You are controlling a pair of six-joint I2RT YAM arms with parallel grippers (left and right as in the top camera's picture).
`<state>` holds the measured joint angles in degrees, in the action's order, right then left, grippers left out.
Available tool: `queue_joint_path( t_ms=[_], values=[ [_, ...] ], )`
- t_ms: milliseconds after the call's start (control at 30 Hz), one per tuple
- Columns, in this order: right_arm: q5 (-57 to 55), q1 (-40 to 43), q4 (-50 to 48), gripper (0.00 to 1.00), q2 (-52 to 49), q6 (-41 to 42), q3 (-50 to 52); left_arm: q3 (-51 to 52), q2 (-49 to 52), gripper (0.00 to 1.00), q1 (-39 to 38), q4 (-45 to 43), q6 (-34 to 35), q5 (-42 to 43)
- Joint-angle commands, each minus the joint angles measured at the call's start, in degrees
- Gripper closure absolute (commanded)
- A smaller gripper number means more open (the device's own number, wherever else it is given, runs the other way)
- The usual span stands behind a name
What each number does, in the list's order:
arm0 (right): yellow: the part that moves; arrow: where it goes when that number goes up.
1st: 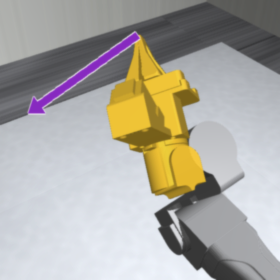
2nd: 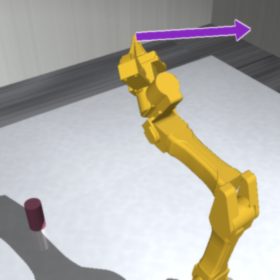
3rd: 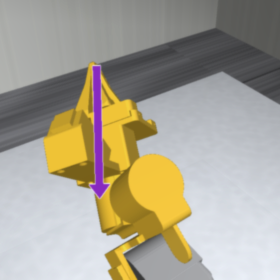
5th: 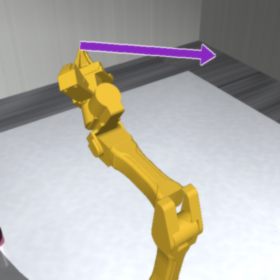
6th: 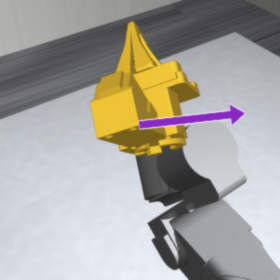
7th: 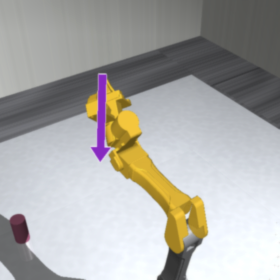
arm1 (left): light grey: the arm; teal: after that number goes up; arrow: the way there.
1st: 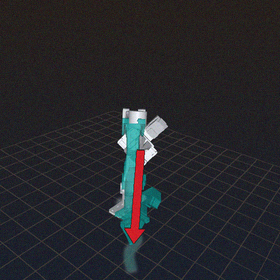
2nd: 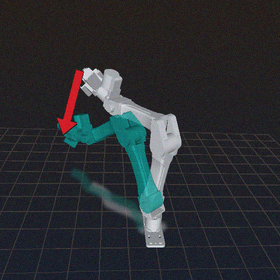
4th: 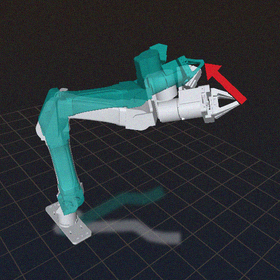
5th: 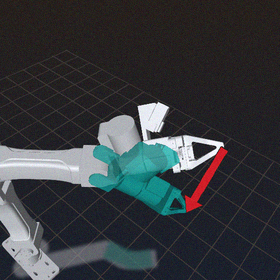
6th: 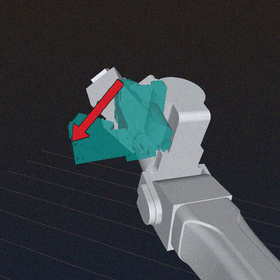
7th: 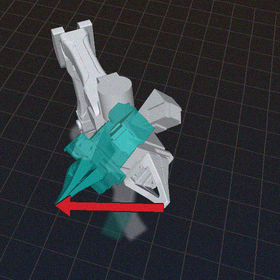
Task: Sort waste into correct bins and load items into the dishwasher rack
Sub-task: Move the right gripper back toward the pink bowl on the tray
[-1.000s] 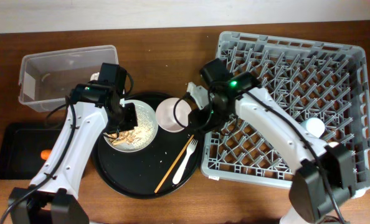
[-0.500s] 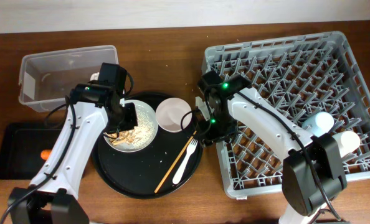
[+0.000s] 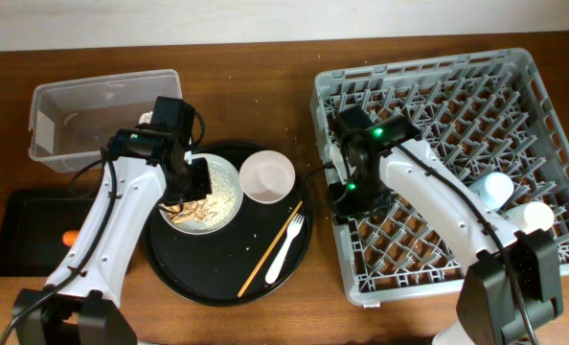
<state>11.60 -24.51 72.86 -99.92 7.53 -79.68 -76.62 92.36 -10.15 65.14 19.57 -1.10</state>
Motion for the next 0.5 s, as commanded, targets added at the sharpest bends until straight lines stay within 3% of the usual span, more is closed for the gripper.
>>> queue_joint_path(
  t_ms=[0, 467],
  values=[
    [6.36, -2.21, -2.64, 0.42, 0.11, 0.24, 1.46, -0.35, -0.46, 0.71, 0.11, 0.00, 0.76, -0.61],
    [9.31, -4.24, -9.70, 0.39, 0.13, 0.31, 1.51, -0.35, -0.46, 0.71, 0.11, 0.07, 0.74, -0.63]
  ],
)
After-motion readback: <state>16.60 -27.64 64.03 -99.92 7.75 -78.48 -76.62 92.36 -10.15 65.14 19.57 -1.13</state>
